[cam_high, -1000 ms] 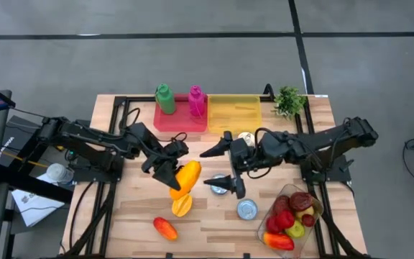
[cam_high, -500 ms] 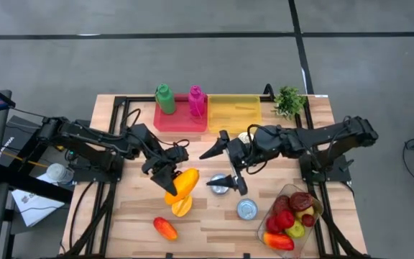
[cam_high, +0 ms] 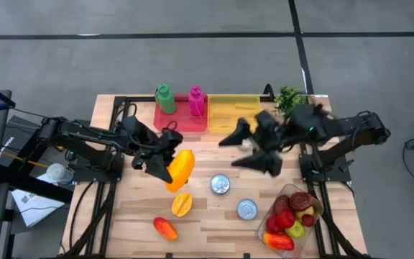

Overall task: Pick & Place Food Item
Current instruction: Put the left mango into the transparent bin

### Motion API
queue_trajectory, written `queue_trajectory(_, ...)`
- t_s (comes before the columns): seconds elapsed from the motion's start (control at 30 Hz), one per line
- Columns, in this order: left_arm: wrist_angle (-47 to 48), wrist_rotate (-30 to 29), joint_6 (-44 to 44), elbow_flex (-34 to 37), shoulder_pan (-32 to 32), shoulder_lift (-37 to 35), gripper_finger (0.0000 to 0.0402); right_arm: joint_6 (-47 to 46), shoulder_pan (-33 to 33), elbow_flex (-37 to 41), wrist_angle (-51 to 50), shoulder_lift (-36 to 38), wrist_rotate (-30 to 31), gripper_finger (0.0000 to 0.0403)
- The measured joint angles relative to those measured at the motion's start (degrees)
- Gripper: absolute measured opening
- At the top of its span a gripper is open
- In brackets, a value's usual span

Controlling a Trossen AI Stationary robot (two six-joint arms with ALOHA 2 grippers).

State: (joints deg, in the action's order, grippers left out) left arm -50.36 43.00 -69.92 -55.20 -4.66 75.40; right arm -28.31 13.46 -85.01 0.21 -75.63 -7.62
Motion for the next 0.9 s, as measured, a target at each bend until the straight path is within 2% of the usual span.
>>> queue_trajectory(0.07,-0.03,-2.05,7.16,-1.01,0.68,-0.02,0.0236,0.51,-0.16,0.00,-1.22,1.69,-0.03,0.0359)
queue_trajectory(0.17,1.05,-6.76,23.29,-2.78,0.89,-0.02,0.0236,0.69,-0.01,0.00,-1.65,3.77,-0.22,0.0359)
queue_trajectory(0.3,10.27,-14.60,43.39,-6.35,1.20,-0.02,0.0236,1.93,-0.15,0.00,-3.44,6.23,2.82,0.0359)
queue_trajectory(0.37,18.13,-21.04,52.55,-8.18,1.56,-0.02,0.0236,2.96,-0.21,0.00,-5.28,7.00,6.06,0.0359)
queue_trajectory(0.43,26.64,-30.82,59.50,-9.81,1.96,-0.02,0.0236,3.26,-0.16,0.00,-7.92,7.65,8.22,0.0359)
queue_trajectory(0.53,34.97,-45.94,65.22,-11.43,2.37,0.00,0.0236,3.37,0.11,0.00,-14.13,8.73,13.38,0.0359)
queue_trajectory(0.6,37.35,-51.62,68.90,-11.87,2.44,0.00,0.0236,3.43,0.55,-0.01,-18.93,8.95,18.49,0.0359)
queue_trajectory(0.77,41.18,-56.05,73.34,-12.37,2.29,-0.02,0.0236,7.63,0.73,0.00,-24.90,7.34,32.19,0.0359)
queue_trajectory(0.9,45.52,-57.57,73.58,-12.39,2.29,-0.01,0.0236,11.66,0.48,0.00,-23.60,4.30,34.93,0.0359)
